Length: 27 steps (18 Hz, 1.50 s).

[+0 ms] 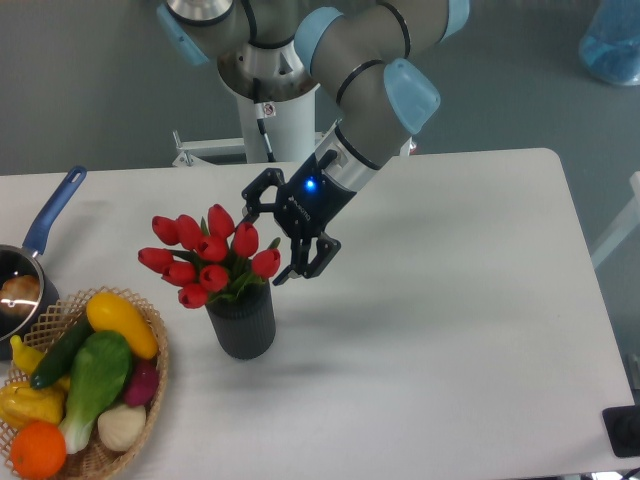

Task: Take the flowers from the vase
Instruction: 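Position the gripper around the tulip stems and close on them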

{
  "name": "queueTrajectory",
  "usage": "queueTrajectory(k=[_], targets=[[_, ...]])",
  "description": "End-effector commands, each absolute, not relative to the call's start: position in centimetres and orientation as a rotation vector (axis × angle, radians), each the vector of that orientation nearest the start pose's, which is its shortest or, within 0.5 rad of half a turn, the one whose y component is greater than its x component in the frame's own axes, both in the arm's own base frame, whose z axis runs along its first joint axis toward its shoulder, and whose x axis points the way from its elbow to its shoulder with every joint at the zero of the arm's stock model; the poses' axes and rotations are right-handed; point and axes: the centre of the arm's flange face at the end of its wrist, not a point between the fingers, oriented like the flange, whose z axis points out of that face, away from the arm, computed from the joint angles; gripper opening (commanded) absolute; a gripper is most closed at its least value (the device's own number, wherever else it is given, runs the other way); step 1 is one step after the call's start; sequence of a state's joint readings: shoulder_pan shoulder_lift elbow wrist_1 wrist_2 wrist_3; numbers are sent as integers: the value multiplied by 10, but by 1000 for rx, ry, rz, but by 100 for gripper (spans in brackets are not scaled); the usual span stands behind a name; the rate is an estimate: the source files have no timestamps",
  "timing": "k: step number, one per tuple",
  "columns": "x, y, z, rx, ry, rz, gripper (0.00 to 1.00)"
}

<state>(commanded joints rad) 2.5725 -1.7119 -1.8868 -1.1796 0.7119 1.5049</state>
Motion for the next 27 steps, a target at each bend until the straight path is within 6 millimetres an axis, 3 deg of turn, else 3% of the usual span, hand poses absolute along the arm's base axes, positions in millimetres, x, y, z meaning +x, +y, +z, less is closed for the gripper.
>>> queueTrajectory(k=[10, 24, 27], targets=[[-305, 461, 336, -2197, 523, -456, 100], [-305, 462, 332, -2190, 522, -466, 100], [-305, 463, 334, -2185, 527, -462, 93]])
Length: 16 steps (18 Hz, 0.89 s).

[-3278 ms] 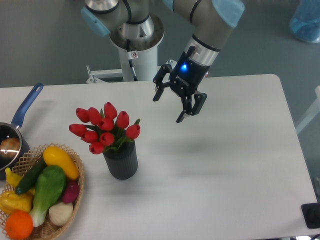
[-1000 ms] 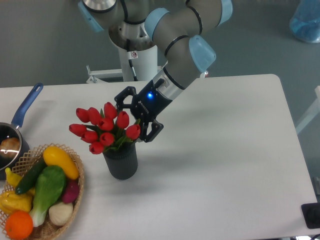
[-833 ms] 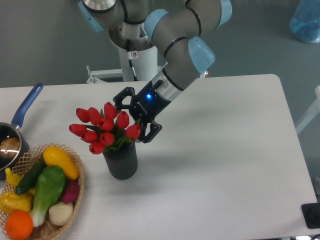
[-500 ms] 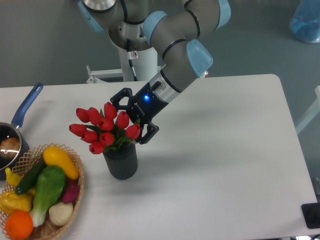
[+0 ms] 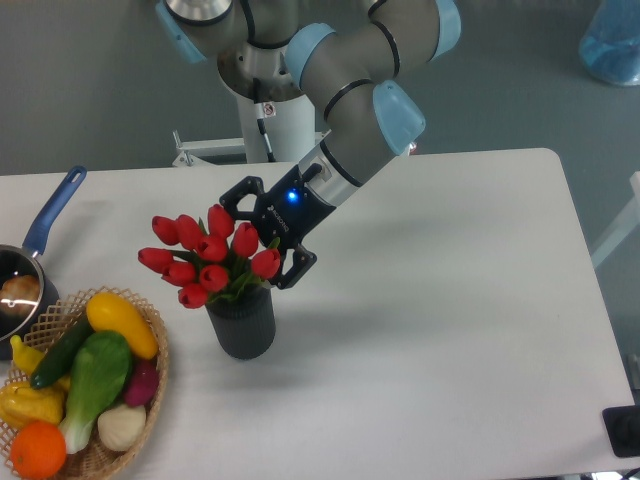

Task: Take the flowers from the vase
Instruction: 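Position the gripper around the tulip stems and close on them, then hold the tulip bunch and begin lifting it out of the vase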

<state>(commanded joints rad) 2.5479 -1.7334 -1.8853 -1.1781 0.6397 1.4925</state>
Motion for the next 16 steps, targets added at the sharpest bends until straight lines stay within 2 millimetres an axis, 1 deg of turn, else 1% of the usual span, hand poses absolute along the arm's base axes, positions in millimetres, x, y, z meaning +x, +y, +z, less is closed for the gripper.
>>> queueTrajectory(k=[1, 2, 4, 7, 10, 12, 16], targets=[[-305, 463, 334, -2185, 527, -462, 90], [-304, 463, 334, -2185, 528, -463, 83], [-304, 463, 334, -2185, 528, -463, 77], [-304, 463, 334, -2185, 527, -463, 58], [-304, 463, 334, -2184, 525, -465, 45], [-304, 463, 334, -2186, 526, -465, 33], [-305, 463, 334, -2184, 524, -465, 32]])
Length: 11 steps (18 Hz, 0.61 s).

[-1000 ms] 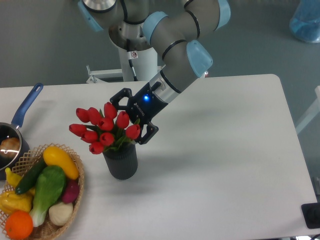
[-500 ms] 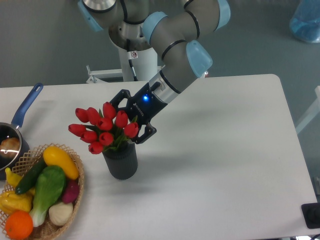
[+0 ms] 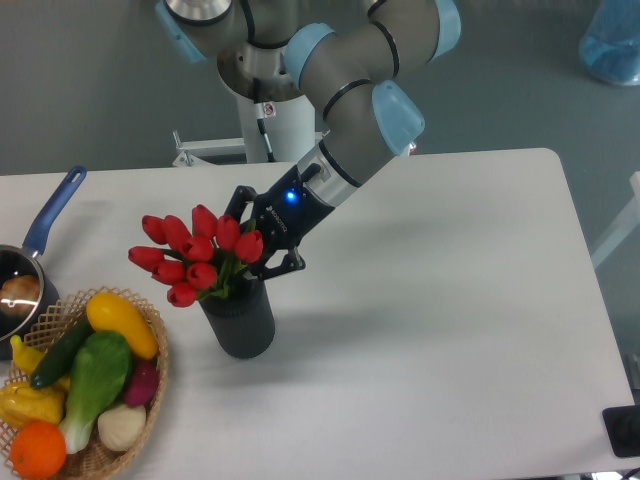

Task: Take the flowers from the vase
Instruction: 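Hold the tulip bunch and begin lifting it out of the vase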

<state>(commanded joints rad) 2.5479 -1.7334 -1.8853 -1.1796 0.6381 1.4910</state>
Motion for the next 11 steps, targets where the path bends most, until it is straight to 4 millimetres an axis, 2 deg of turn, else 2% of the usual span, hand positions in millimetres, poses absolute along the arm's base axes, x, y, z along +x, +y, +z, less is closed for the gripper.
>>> queueTrajectory(k=[5, 8, 11], targets=[[-307, 463, 335, -2184, 522, -460, 32], [-309, 462, 338, -2169, 514, -458, 26], [-311, 462, 341, -2165, 513, -450, 26]])
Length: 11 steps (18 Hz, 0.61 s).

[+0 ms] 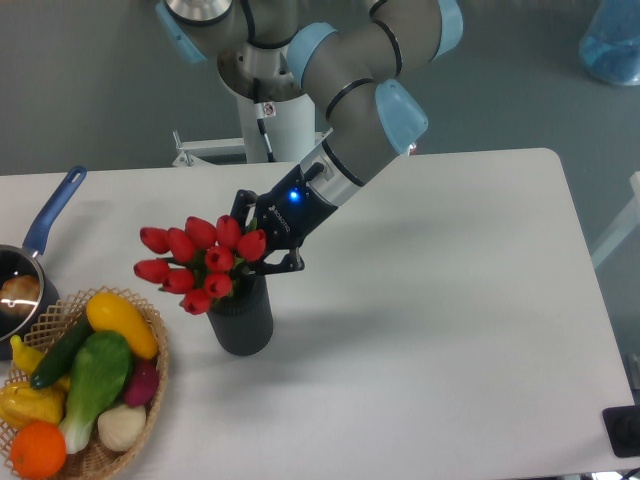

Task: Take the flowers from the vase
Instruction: 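Hold the tulip bunch and begin lifting it out of the vase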

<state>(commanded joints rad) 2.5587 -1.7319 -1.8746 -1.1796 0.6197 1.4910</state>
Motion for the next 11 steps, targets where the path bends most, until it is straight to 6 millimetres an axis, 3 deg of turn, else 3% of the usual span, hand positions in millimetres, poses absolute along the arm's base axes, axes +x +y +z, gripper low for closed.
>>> queueTrajectory(k=[11], targets=[[-323, 457, 376, -2063, 459, -416, 26]])
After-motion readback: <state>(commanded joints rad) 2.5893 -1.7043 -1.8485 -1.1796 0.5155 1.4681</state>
